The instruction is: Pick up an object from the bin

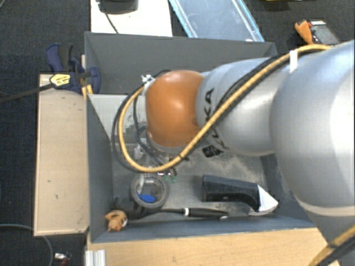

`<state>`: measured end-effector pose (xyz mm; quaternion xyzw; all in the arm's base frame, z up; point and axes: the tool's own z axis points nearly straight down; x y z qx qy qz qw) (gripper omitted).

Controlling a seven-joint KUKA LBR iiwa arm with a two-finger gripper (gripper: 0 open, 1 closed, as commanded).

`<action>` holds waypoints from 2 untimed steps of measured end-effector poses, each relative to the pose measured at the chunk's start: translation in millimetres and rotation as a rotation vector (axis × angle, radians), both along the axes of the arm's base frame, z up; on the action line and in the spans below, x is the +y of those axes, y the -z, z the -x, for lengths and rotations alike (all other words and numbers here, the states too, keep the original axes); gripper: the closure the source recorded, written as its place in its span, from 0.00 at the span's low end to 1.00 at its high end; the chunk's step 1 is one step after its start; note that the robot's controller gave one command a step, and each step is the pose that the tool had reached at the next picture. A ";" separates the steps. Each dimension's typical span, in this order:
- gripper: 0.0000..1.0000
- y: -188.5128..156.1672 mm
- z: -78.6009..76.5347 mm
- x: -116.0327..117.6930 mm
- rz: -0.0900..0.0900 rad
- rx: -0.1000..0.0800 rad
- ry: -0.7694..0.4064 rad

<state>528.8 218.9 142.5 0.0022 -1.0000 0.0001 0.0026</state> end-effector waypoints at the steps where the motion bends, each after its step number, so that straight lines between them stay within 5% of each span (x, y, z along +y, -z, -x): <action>1: 0.00 -4.7 -2.0 -1.2 -0.002 -0.007 0.007; 2: 0.00 58.3 12.2 19.9 -0.003 -0.013 -0.375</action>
Offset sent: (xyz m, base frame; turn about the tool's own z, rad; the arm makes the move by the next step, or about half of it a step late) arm -0.0184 0.0234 -0.0725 -0.4340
